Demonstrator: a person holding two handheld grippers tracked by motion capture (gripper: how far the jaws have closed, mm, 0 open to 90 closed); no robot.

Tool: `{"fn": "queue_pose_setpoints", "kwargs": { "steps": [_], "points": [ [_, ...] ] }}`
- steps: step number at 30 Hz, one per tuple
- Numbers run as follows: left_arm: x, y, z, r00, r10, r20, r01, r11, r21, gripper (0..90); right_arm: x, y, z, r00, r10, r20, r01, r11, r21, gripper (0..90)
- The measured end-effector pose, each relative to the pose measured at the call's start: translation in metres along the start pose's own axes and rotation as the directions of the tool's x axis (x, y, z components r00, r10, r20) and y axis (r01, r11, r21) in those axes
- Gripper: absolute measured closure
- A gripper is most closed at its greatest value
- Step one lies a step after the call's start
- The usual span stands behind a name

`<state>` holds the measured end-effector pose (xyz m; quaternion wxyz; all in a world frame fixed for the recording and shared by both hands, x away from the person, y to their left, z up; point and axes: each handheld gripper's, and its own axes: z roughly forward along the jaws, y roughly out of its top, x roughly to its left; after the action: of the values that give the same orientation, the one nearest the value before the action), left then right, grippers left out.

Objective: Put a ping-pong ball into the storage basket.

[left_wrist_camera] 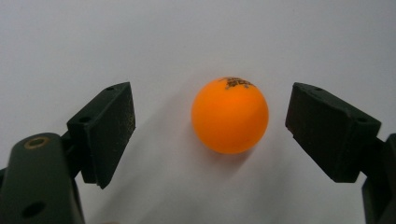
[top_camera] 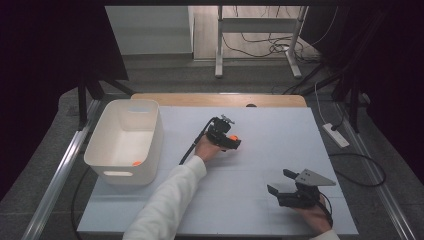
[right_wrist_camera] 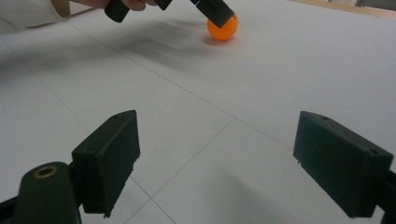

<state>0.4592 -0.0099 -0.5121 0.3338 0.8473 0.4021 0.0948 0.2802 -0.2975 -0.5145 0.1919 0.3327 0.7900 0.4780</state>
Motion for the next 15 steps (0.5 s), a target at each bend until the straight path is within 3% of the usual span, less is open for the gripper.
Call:
{"fn": "queue_pose_setpoints", "kwargs": {
  "steps": [15],
  "points": [
    [0.0, -0.0023, 0.0072, 0.9995, 0.001, 0.032, -0.002, 0.9999, 0.013, 29.2, -0.0007, -0.0001, -0.0001, 1.0, 0.002, 0.001, -0.002, 1.0, 0.008, 14.2]
  ]
}}
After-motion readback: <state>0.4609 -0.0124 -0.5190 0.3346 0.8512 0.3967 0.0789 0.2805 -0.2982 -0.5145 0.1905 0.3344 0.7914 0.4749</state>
